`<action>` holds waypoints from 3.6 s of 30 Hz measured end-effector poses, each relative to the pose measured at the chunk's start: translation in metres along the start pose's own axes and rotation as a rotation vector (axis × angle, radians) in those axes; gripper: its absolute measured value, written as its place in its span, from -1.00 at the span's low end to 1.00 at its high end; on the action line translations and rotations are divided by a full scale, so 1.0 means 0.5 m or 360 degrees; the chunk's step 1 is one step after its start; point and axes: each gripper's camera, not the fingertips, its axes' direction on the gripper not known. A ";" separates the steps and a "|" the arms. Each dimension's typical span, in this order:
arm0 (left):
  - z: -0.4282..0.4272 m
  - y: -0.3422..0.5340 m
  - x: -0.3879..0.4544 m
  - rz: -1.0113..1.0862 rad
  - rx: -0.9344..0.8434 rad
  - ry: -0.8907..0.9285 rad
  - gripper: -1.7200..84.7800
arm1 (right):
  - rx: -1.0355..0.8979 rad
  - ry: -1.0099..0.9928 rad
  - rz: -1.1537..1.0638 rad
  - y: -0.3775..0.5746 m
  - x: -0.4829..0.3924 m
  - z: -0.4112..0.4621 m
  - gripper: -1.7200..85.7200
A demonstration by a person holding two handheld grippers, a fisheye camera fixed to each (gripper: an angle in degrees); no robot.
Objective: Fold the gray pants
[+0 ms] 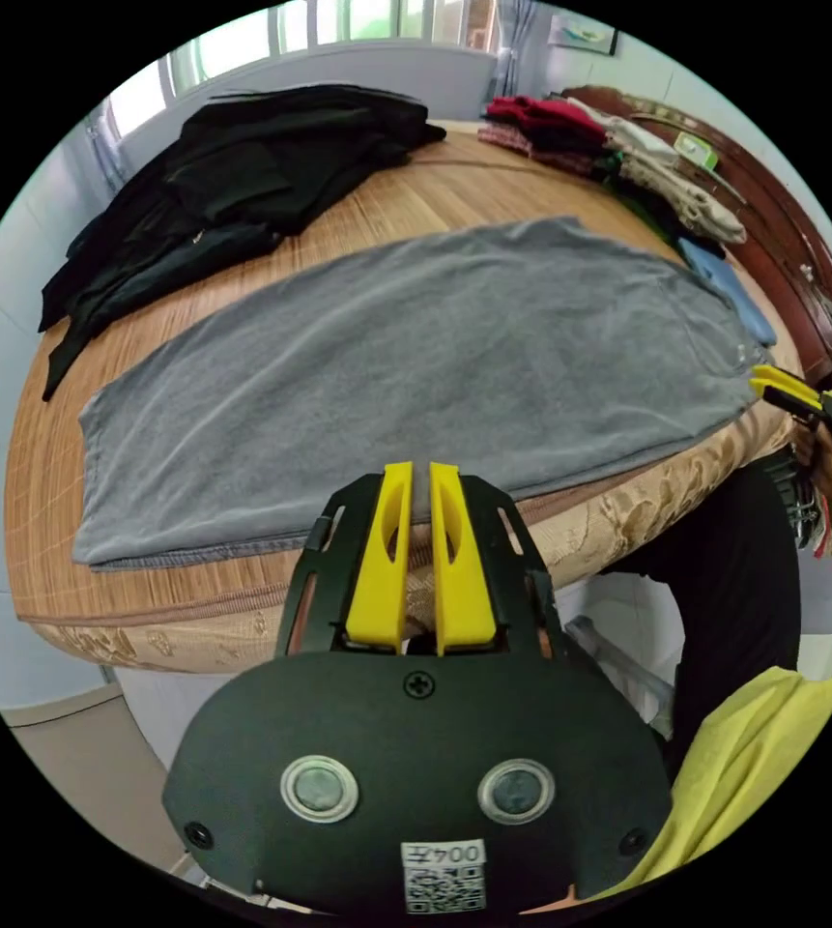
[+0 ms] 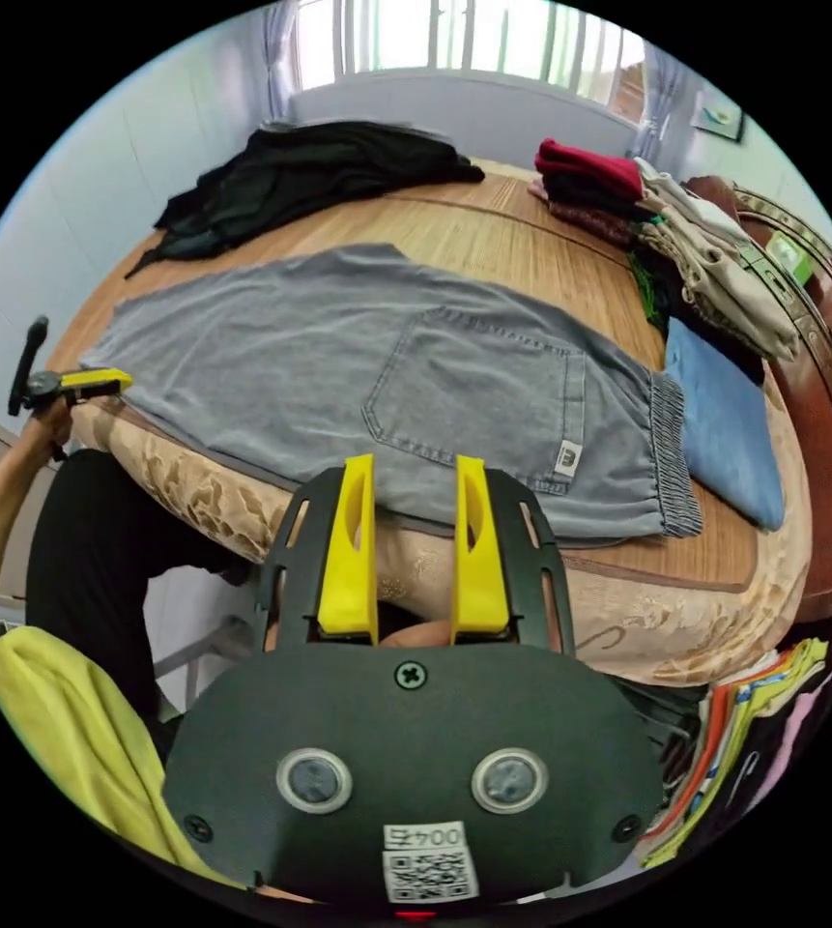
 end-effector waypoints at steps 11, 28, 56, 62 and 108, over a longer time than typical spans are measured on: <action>-0.116 0.165 -0.398 -0.0719 0.0404 0.0617 -0.82 | 0.0242 -0.0683 0.0379 0.166 0.150 -0.114 -0.73; -0.099 0.538 -1.165 -0.1975 0.0780 0.1116 -0.63 | 0.0257 -0.1363 0.0387 0.185 0.087 -0.209 -0.69; -0.059 0.528 -1.365 -0.1685 0.0921 0.1140 -0.86 | 0.0224 -0.1379 0.0294 0.098 0.080 -0.319 -0.74; -0.237 0.378 -1.243 -0.1260 0.1040 0.1111 -0.90 | 0.0200 -0.1402 0.0350 0.087 0.099 -0.349 -0.78; 0.226 -0.202 0.027 -0.0034 0.0059 0.0559 -0.59 | 0.0440 -0.0733 0.1414 0.120 0.561 -0.269 -0.51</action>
